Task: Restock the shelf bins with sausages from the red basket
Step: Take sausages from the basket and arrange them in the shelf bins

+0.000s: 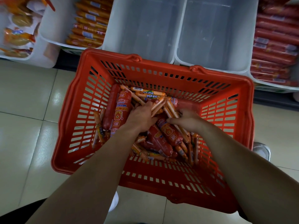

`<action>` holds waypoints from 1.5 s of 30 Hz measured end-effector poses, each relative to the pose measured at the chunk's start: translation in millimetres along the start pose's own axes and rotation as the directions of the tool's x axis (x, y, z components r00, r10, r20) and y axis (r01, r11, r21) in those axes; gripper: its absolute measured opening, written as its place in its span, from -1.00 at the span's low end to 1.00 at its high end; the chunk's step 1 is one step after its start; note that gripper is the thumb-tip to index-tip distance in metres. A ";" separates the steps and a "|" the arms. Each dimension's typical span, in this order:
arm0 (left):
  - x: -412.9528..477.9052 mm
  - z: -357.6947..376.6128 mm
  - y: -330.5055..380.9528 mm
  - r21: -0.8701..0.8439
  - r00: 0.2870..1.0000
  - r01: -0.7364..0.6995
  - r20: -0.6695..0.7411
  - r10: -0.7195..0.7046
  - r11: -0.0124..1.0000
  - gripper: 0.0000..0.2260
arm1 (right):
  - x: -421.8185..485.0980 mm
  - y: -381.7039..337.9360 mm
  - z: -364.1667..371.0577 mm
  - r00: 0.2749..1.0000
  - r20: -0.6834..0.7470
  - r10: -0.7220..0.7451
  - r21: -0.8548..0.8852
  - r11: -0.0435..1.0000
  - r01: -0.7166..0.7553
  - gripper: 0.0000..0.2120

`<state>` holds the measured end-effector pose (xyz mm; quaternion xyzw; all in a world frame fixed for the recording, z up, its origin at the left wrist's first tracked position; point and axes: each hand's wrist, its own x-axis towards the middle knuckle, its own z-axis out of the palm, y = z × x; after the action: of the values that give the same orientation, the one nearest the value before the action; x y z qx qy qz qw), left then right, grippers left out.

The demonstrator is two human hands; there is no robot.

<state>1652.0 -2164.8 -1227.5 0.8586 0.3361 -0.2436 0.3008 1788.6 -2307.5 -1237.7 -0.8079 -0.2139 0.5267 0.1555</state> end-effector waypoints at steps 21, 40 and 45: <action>-10.1 -12.6 22.3 -0.209 0.989 -0.110 -0.116 0.087 0.972 -0.66 | -49.3 -0.4 -39.1 0.999 0.011 -0.048 -0.051 0.998 0.048 -0.25; -130.2 -192.2 55.9 -0.006 0.968 -0.241 -0.072 0.240 0.970 -0.62 | -187.2 -95.4 -173.2 0.947 -0.122 -0.296 -0.629 0.761 0.156 -0.47; -114.9 -210.6 43.4 -0.039 0.977 -0.177 -0.124 0.171 0.983 -0.72 | -171.0 -110.0 -203.2 0.923 -0.170 -0.345 -0.667 0.730 0.150 -0.62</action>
<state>1653.7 -2096.7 -993.3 0.8901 0.2829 -0.1558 0.3215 1894.5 -2305.3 -970.6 -0.8419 -0.4633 0.2749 -0.0320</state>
